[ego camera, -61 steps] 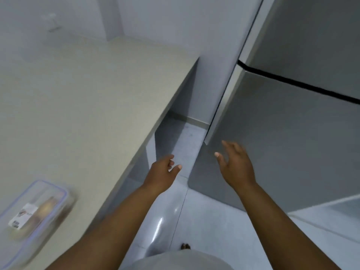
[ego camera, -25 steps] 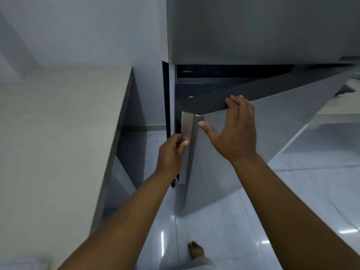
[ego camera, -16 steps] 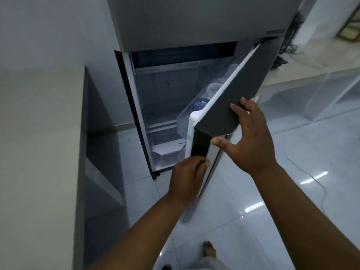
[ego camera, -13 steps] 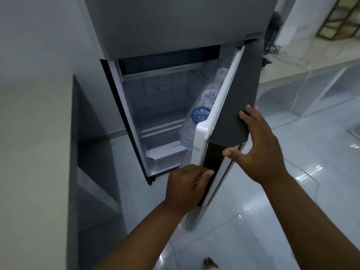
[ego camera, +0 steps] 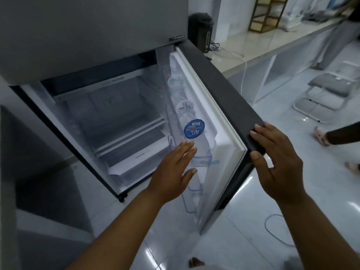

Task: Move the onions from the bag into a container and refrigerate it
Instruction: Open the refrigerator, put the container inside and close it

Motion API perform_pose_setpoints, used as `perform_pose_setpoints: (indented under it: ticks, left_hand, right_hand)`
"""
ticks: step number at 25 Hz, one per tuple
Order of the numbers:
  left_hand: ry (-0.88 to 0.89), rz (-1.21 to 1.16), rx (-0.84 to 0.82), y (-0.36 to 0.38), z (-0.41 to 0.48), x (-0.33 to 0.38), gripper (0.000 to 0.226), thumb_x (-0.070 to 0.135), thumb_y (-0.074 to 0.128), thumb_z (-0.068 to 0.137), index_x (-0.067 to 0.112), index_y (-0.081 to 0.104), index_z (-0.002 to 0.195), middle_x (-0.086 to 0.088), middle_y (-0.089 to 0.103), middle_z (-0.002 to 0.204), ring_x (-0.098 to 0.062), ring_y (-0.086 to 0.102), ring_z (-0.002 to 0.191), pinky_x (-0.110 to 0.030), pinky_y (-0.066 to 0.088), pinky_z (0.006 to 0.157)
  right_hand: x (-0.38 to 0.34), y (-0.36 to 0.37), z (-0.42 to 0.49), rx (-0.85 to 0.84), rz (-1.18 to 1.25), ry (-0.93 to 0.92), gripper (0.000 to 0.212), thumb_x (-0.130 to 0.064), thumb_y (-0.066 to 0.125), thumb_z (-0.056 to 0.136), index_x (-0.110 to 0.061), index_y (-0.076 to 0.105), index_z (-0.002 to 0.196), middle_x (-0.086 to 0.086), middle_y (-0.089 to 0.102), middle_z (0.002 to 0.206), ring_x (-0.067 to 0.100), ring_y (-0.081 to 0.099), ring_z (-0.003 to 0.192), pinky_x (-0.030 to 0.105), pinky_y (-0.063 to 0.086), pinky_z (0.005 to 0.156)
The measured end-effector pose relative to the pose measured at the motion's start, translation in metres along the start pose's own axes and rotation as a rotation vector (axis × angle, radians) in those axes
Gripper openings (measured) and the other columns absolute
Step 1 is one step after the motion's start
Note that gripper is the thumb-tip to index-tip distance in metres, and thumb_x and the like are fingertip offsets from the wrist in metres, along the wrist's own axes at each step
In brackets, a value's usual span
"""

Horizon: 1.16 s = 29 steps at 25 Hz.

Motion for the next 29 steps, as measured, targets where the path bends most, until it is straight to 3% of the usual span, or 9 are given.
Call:
perform_pose_setpoints:
  ticks: [5,8,11,14,16,18,22,25,29]
  left_hand:
    - [0.123,0.104,-0.063,0.037,0.033,0.043,0.066,0.045,0.050,0.094,0.021,0.023,0.150,0.001,0.023,0.160,-0.008,0.003,0.147,-0.026,0.016,0.115]
    - [0.154,0.134,-0.075,0.050,0.049,0.061,0.069,0.041,0.054,0.093,0.019,0.024,0.150,-0.002,0.025,0.160,-0.013,0.009,0.148,-0.028,0.017,0.115]
    - [0.165,0.130,-0.077,0.055,0.057,0.073,0.069,0.037,0.057,0.093,0.018,0.025,0.150,-0.004,0.024,0.160,-0.018,0.013,0.149,-0.029,0.014,0.116]
    - [0.106,0.104,-0.037,0.052,0.045,0.072,0.068,0.039,0.055,0.093,0.016,0.025,0.150,-0.006,0.023,0.160,-0.020,0.018,0.148,-0.029,0.015,0.115]
    - [-0.006,0.060,0.002,0.043,0.024,0.058,0.066,0.041,0.051,0.095,0.017,0.024,0.150,-0.005,0.026,0.159,-0.020,0.023,0.146,-0.030,0.021,0.115]
    - [-0.139,0.025,0.041,0.031,-0.007,0.037,0.064,0.041,0.048,0.096,0.016,0.025,0.150,-0.004,0.030,0.158,-0.018,0.028,0.144,-0.030,0.025,0.116]
    - [-0.530,0.032,0.175,-0.004,-0.111,-0.004,0.059,0.040,0.052,0.094,0.015,0.037,0.146,-0.004,0.048,0.147,-0.018,0.045,0.133,-0.027,0.035,0.110]
    - [-0.896,0.027,0.346,-0.037,-0.215,-0.021,0.054,0.040,0.053,0.094,0.018,0.045,0.142,-0.003,0.056,0.139,-0.015,0.052,0.124,-0.024,0.038,0.105]
    - [-1.282,0.111,0.657,-0.086,-0.354,-0.018,0.040,0.034,0.058,0.091,0.013,0.061,0.126,-0.006,0.068,0.117,-0.014,0.063,0.104,-0.030,0.051,0.089]
  right_hand:
    - [0.047,-0.028,-0.005,0.054,-0.105,0.151,0.037,-0.015,0.043,0.097,0.001,0.055,0.128,0.013,0.053,0.137,0.024,0.041,0.137,0.038,0.036,0.113]
    - [0.065,-0.036,0.001,0.060,-0.149,0.216,0.038,-0.019,0.046,0.097,0.002,0.054,0.128,0.017,0.054,0.137,0.026,0.041,0.137,0.035,0.034,0.114]
    - [0.073,-0.040,0.007,0.058,-0.234,0.244,0.041,-0.024,0.050,0.097,0.005,0.055,0.126,0.022,0.056,0.134,0.032,0.043,0.136,0.044,0.033,0.114]
    - [0.060,-0.032,0.009,0.097,-0.286,0.145,0.042,-0.026,0.052,0.096,0.005,0.056,0.124,0.024,0.058,0.130,0.034,0.040,0.136,0.053,0.029,0.114]
    - [0.034,-0.006,0.007,0.064,-0.167,0.036,0.041,-0.025,0.054,0.095,0.004,0.056,0.125,0.023,0.058,0.130,0.034,0.041,0.135,0.055,0.034,0.111]
    - [-0.001,0.036,-0.001,-0.096,0.025,-0.021,0.042,-0.024,0.053,0.094,0.003,0.055,0.127,0.020,0.056,0.133,0.030,0.041,0.136,0.048,0.034,0.113]
    - [-0.083,0.133,-0.034,-0.622,0.376,0.015,0.050,-0.034,0.053,0.093,-0.013,0.046,0.138,-0.001,0.047,0.142,0.005,0.031,0.136,0.028,0.028,0.114]
    - [-0.157,0.194,-0.069,-1.025,0.570,-0.072,0.054,-0.040,0.052,0.094,-0.021,0.039,0.143,-0.005,0.048,0.142,0.006,0.039,0.132,0.020,0.028,0.108]
    - [-0.276,0.255,-0.113,-1.432,0.777,-0.171,0.052,-0.039,0.056,0.092,-0.026,0.042,0.141,-0.009,0.057,0.131,0.002,0.051,0.117,0.022,0.043,0.100]
Point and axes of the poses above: each hand's wrist, its own z-axis towards the middle knuckle, its own y-axis out of the palm, x = y × z, the point moved 3 cm from there along z, towards the middle knuckle
